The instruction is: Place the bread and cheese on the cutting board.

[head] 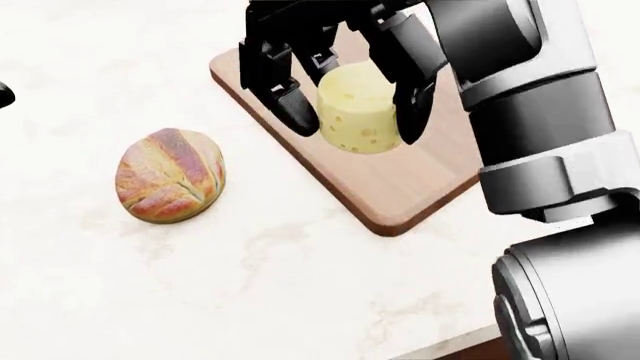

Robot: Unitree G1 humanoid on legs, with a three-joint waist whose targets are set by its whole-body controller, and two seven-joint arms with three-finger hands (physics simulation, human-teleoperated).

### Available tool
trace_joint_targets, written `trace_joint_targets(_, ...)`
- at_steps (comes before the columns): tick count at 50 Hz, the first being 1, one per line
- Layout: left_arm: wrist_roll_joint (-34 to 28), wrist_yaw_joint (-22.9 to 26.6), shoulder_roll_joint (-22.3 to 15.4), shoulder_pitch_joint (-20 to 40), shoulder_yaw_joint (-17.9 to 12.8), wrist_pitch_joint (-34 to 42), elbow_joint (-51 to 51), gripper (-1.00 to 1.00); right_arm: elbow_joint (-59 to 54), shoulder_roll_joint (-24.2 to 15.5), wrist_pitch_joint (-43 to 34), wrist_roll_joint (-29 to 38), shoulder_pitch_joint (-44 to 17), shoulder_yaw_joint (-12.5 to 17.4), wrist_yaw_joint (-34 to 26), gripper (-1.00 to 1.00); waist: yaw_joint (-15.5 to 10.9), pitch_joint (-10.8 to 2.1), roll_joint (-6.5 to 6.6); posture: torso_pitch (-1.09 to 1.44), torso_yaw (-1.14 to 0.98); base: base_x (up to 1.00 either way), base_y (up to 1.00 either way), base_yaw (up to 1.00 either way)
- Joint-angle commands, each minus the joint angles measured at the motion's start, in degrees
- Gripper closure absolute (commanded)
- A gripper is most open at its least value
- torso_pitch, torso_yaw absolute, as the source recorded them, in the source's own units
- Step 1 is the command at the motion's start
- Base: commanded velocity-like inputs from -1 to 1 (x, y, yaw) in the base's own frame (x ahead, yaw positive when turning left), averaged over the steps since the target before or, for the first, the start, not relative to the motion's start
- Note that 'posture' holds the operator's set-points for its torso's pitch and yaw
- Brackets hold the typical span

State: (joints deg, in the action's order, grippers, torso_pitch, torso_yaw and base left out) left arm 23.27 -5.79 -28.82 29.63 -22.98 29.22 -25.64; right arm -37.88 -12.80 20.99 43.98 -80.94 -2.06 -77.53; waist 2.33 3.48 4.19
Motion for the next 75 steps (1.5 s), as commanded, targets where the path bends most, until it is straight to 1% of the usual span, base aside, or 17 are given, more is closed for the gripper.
trace_joint_targets(1, -0.06, -0.06, -1.01, 1.75, -0.87, -1.41, -1.40, -1.00, -1.17, -0.77, 1.88, 0.12, -3.71, 0.74, 2.65, 1.00, 0.14, -1.69, 0.22, 0.00, 0.00, 0.00, 0.00, 0.00)
trace_joint_targets(7, 0.05, -0.12, -0.98, 1.77, -0.88, -1.39, -1.44, -1.00, -15.94, -2.28, 5.93, 2.68, -10.97, 0.61, 9.13, 1.00, 0.17, -1.73, 0.30, 0.00, 0.00, 0.00, 0.00, 0.00)
trace_joint_targets(11, 0.06, -0.09, -0.95, 1.61, -0.93, -1.58, -1.29, -1.00, -24.11, -3.28, 8.04, 4.83, -14.56, 0.31, 13.70, 1.00, 0.14, -1.69, 0.31, 0.00, 0.00, 0.00, 0.00, 0.00)
trace_joint_targets(15, 0.01, -0.08, -0.88, 1.47, -0.88, -1.61, -1.43, -1.00, -29.93, -4.28, 9.48, 7.43, -16.71, -0.08, 17.93, 1.00, 0.07, -1.70, 0.22, 0.00, 0.00, 0.00, 0.00, 0.00)
trace_joint_targets(18, 0.00, -0.13, -0.82, 1.50, -0.83, -1.64, -1.39, -1.00, -32.07, -4.76, 9.85, 8.82, -17.37, -0.02, 19.91, 1.00, -0.04, -1.71, 0.12, 0.00, 0.00, 0.00, 0.00, 0.00)
trace_joint_targets(21, -0.14, -0.12, -0.58, 1.39, -0.62, -1.82, -1.26, -1.00, -34.42, -5.31, 9.49, 10.87, -17.83, -0.20, 23.13, 1.00, -0.18, -1.71, 0.04, 0.00, 0.00, 0.00, 0.00, 0.00)
trace_joint_targets(25, -0.26, 0.02, -0.43, 1.23, -0.55, -1.91, -1.27, -1.00, -36.19, -5.45, 8.69, 13.18, -17.94, -0.17, 26.32, 1.00, -0.38, -1.74, -0.07, 0.00, 0.00, 0.00, 0.00, 0.00)
trace_joint_targets(32, -0.27, 0.03, -0.46, 1.37, -0.66, -1.86, -1.19, -1.00, -37.78, -5.62, 6.24, 15.94, -18.16, 0.43, 29.01, 1.00, -0.58, -1.73, -0.21, 0.00, 0.00, 0.00, 0.00, 0.00)
trace_joint_targets(43, -0.38, 0.12, -0.20, 0.90, -0.67, -1.99, -1.31, -1.00, -39.31, -5.66, 0.01, 19.58, -17.05, 1.51, 32.62, 1.00, -0.85, -1.87, -0.52, 0.00, 0.00, 0.00, 0.00, 0.00)
trace_joint_targets(47, -0.35, 0.16, -0.14, 0.71, -0.78, -2.07, -1.32, -1.00, -39.55, -5.49, -2.06, 19.95, -16.40, 2.38, 33.87, 1.00, -0.92, -1.90, -0.57, 0.00, 0.00, 0.00, 0.00, 0.00)
trace_joint_targets(59, -0.48, 0.33, -0.01, 0.29, -0.88, -2.25, -1.27, -1.00, -40.15, -5.18, -7.62, 19.98, -15.07, 4.22, 40.31, 1.00, -1.06, -1.98, -0.66, 0.00, 0.00, 0.00, 0.00, 0.00)
trace_joint_targets(62, -0.51, 0.37, 0.09, 0.08, -0.91, -2.38, -1.29, -1.00, -40.24, -5.38, -8.95, 20.71, -14.46, 3.87, 41.75, 1.00, -1.11, -2.04, -0.74, 0.00, 0.00, 0.00, 0.00, 0.00)
trace_joint_targets(66, -0.50, 0.41, 0.17, -0.03, -0.94, -2.35, -1.35, -1.00, -40.39, -5.75, -12.42, 22.24, -13.89, 3.39, 42.42, 1.00, -1.17, -2.11, -0.88, 0.00, 0.00, 0.00, 0.00, 0.00)
trace_joint_targets(75, -0.49, 0.49, 0.31, -0.32, -1.05, -2.52, -1.24, -1.00, -40.53, -6.00, -17.78, 22.85, -12.78, 4.66, 43.86, 1.00, -1.32, -2.23, -1.05, 0.00, 0.00, 0.00, 0.00, 0.00)
